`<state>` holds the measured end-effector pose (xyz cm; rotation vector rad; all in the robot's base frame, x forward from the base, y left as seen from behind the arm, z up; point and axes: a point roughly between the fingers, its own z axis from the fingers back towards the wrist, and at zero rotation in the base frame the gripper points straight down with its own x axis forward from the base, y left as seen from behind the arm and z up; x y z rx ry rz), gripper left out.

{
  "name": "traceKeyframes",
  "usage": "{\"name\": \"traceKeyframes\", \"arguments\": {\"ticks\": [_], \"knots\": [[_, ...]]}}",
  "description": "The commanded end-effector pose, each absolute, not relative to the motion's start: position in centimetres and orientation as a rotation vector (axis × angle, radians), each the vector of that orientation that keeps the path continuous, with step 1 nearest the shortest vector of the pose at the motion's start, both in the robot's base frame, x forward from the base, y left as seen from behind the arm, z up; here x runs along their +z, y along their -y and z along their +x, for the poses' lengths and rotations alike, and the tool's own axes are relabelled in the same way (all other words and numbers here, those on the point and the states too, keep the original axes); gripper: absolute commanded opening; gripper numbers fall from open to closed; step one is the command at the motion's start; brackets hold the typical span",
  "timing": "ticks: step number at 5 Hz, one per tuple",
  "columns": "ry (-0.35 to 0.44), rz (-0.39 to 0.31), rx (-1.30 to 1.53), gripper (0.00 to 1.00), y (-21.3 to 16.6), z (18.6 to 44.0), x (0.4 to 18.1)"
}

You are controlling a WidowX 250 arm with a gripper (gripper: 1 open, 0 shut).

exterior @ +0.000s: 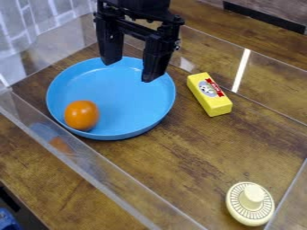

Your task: Remove the orange ball from inside the blue tray and put it on the table

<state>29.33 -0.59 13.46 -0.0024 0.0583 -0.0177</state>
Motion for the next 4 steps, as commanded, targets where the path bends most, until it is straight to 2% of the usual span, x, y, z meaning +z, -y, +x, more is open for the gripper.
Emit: {"name": "traceKeyframes", "arguments": {"ticks": [1, 4], "knots": [[-0.072, -0.003, -0.019, 1.00, 0.6, 29.2, 12.9], [-0.092, 0.006, -0.014, 1.00, -1.0, 28.7, 11.0]]}}
